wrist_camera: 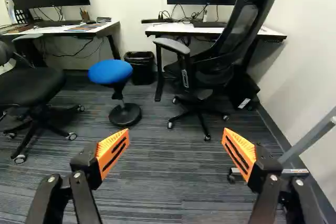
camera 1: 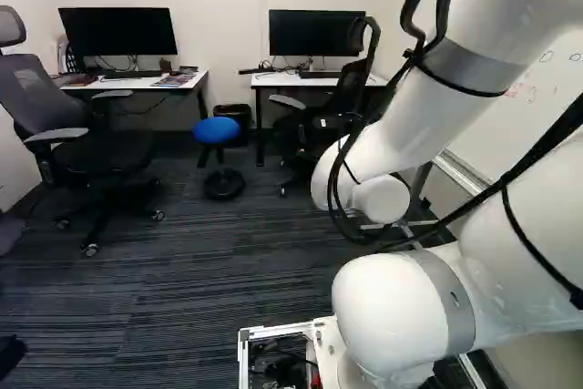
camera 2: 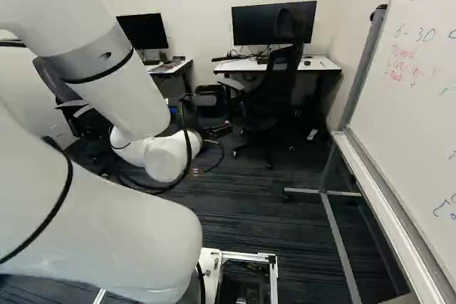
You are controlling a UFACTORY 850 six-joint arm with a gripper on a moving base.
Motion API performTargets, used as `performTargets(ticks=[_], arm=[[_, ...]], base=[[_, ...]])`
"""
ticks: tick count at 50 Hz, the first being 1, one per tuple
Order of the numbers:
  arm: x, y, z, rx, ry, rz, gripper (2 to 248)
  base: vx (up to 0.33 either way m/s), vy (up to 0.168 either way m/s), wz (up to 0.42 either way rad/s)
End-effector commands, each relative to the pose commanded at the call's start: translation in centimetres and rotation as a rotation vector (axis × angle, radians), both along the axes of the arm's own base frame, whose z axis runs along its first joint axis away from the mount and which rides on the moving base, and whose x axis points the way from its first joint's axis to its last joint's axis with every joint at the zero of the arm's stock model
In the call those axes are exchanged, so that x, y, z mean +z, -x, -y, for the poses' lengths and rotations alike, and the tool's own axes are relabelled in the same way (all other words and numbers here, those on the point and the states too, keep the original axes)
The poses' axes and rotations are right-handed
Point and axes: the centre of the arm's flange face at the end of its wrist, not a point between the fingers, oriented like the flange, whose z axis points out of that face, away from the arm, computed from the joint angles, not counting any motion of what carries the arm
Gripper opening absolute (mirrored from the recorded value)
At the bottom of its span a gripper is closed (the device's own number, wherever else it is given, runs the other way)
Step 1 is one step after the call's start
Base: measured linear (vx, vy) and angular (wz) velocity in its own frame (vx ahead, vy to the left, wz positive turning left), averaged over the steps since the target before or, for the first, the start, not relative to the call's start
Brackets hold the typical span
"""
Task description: Open the door and move inside
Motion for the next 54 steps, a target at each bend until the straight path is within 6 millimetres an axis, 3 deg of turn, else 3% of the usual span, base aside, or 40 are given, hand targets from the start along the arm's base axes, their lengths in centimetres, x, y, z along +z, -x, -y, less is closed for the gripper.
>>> performTargets(ticks=[16,54], arm=[[0.07,-0.52,0.00,0.000,0.000,-0.003,247],[0.12,-0.82,0.00,0.000,0.000,-0.004,247]], base=[[0.172,0.002,-0.004],[0.000,0.000,0.000]])
